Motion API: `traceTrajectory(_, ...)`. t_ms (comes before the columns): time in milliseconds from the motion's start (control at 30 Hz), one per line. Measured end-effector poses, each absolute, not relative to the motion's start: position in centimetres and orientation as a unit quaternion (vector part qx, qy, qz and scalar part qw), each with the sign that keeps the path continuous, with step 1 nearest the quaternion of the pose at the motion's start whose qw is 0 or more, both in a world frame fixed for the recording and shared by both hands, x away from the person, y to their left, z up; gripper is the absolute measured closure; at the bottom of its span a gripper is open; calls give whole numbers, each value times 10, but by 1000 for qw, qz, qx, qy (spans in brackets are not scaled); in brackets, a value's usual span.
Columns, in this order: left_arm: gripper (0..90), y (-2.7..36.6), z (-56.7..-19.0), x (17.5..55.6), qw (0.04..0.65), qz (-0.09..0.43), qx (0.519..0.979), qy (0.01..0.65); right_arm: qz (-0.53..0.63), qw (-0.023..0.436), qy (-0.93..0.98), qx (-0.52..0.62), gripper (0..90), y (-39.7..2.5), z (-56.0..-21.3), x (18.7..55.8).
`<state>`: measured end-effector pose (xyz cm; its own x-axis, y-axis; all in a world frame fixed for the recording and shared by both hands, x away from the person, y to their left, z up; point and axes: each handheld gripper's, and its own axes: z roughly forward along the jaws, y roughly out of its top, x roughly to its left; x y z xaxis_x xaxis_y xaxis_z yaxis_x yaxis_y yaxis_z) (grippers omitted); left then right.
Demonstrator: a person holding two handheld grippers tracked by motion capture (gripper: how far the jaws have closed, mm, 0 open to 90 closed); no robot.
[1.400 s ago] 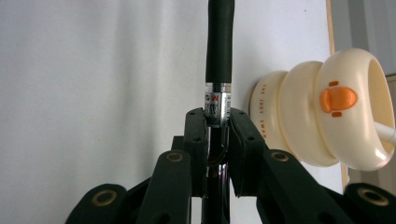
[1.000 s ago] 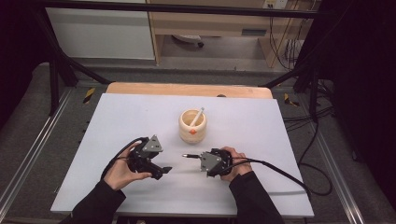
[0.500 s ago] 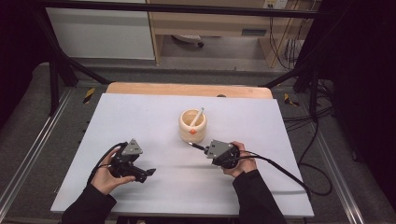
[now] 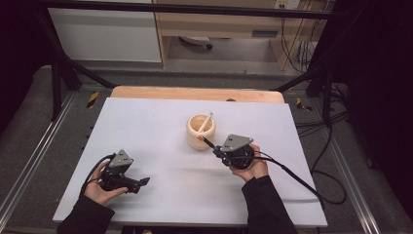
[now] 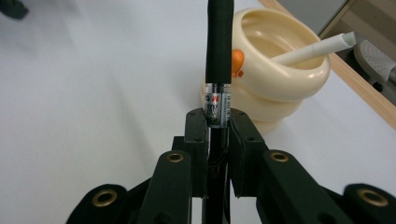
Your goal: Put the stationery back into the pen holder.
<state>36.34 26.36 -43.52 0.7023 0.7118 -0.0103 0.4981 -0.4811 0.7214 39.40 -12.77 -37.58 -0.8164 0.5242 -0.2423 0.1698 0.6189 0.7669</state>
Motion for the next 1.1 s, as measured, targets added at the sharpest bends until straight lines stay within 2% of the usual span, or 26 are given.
traceTrajectory(233, 40, 273, -437, 359, 375, 146, 838, 368, 441, 204, 836, 256, 798, -129, -368, 402)
traceTrajectory(600, 35, 276, -440, 358, 379, 145, 836, 370, 490, 202, 787, 315, 799, -126, -347, 417)
traceTrajectory(1100, 32, 280, -442, 359, 386, 140, 831, 377, 545, 199, 735, 351, 798, -97, -324, 456)
